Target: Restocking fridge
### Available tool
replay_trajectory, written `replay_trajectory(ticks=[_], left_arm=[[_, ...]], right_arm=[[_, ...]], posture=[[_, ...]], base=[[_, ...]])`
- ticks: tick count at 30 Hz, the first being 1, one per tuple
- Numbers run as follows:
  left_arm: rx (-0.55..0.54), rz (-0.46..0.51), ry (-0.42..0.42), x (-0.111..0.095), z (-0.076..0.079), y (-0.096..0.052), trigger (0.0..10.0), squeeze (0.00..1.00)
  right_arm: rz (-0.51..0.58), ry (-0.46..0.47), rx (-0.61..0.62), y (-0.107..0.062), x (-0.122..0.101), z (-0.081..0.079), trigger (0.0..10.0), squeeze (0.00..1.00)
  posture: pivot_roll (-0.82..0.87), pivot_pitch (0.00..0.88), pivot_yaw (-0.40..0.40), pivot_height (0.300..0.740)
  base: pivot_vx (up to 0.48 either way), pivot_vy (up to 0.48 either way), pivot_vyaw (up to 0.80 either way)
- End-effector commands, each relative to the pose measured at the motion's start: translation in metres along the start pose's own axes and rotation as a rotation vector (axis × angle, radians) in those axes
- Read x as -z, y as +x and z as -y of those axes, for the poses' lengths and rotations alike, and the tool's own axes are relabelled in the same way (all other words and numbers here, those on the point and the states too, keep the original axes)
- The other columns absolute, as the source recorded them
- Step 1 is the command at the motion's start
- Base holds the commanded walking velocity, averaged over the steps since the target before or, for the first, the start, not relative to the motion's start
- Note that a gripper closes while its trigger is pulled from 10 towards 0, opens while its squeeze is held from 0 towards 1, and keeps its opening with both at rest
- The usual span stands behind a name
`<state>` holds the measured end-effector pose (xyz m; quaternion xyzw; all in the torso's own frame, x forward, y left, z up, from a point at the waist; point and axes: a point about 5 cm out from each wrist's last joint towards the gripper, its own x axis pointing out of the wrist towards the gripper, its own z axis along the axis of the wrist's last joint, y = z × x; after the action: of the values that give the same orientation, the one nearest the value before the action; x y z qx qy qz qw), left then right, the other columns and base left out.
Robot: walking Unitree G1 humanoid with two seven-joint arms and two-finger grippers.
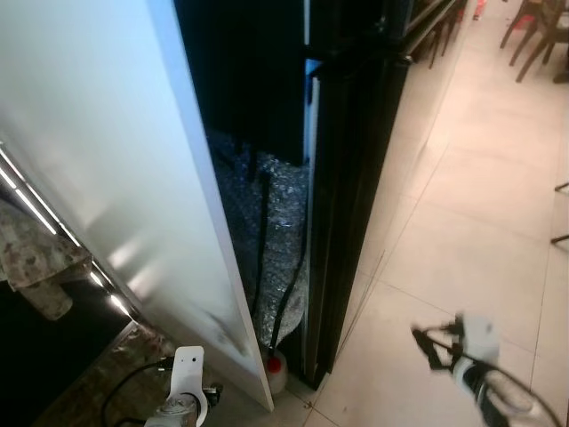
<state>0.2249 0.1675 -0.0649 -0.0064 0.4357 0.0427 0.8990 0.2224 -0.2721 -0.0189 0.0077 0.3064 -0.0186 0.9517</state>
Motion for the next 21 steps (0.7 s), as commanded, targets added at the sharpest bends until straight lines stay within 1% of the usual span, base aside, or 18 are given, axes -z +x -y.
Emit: replay_trajectory(ticks=[1,2,4,5,6,7,8,11,12,15,17,18,21], left_arm=[[-0.019,-0.030,-0.006,0.005,-0.002,0.000,10.0,0.00],[-0.031,-0.032,-0.030,0.006,-0.002,-0.001,10.0,0.00],[-0.036,-0.030,-0.038,0.006,-0.002,-0.001,10.0,0.00],[-0.042,-0.034,-0.044,0.007,-0.002,-0.001,10.0,0.00],[-0.052,-0.038,-0.053,0.008,-0.002,-0.001,10.0,0.00],[-0.052,-0.038,-0.053,0.008,-0.002,-0.001,10.0,0.00],[-0.063,-0.041,-0.065,0.008,-0.002,-0.001,10.0,0.00],[-0.072,-0.041,-0.089,0.009,-0.002,-0.001,10.0,0.00],[-0.073,-0.043,-0.091,0.009,-0.002,-0.001,10.0,0.00],[-0.079,-0.047,-0.085,0.009,-0.002,-0.001,10.0,0.00],[-0.076,-0.048,-0.088,0.010,-0.002,-0.001,10.0,0.00],[-0.072,-0.048,-0.089,0.010,-0.002,-0.001,10.0,0.00],[-0.050,-0.050,-0.078,0.009,-0.001,-0.001,10.0,0.00]], right_arm=[[-0.030,0.032,0.031,0.004,0.005,-0.006,10.0,0.00],[-0.095,0.041,0.009,0.006,0.020,-0.017,10.0,0.00],[-0.148,0.033,-0.007,0.008,0.031,-0.026,10.0,0.00],[-0.183,0.003,-0.012,0.008,0.037,-0.032,10.0,0.00],[-0.222,-0.052,-0.016,0.008,0.043,-0.039,10.0,0.00],[-0.222,-0.052,-0.016,0.008,0.043,-0.039,10.0,0.00],[-0.242,-0.077,-0.042,0.009,0.047,-0.045,10.0,0.00],[-0.234,-0.003,-0.045,0.010,0.049,-0.054,10.0,0.00],[-0.223,-0.021,-0.068,0.013,0.047,-0.061,10.0,0.00],[-0.211,-0.047,-0.113,0.015,0.045,-0.071,10.0,0.00],[-0.207,-0.031,-0.110,0.015,0.045,-0.072,10.0,0.00],[-0.207,0.000,-0.083,0.015,0.046,-0.070,10.0,0.00],[-0.219,0.010,-0.044,0.014,0.049,-0.067,10.0,0.00]], posture=[[-0.25,0.023,0.060,0.740],[-0.25,0.022,0.057,0.740],[-0.24,0.025,0.056,0.740],[-0.24,0.023,0.054,0.740],[-0.24,0.022,0.053,0.740],[-0.24,0.022,0.053,0.740],[-0.22,0.019,0.047,0.740],[-0.22,0.020,0.044,0.740],[-0.22,0.020,0.044,0.740],[-0.20,0.015,0.041,0.740],[-0.20,0.010,0.045,0.740],[-0.20,0.009,0.049,0.740],[-0.20,0.009,0.049,0.740]], base=[[0.000,0.000,0.00],[0.000,0.000,0.00],[0.000,0.000,0.00],[0.000,0.000,0.00],[0.000,0.000,0.00],[0.000,0.000,0.00],[0.000,0.000,0.00],[0.000,0.000,0.00],[0.000,0.000,0.00],[0.000,0.000,0.00],[0.000,0.000,0.00],[0.000,0.000,0.00],[0.000,0.000,0.00]])
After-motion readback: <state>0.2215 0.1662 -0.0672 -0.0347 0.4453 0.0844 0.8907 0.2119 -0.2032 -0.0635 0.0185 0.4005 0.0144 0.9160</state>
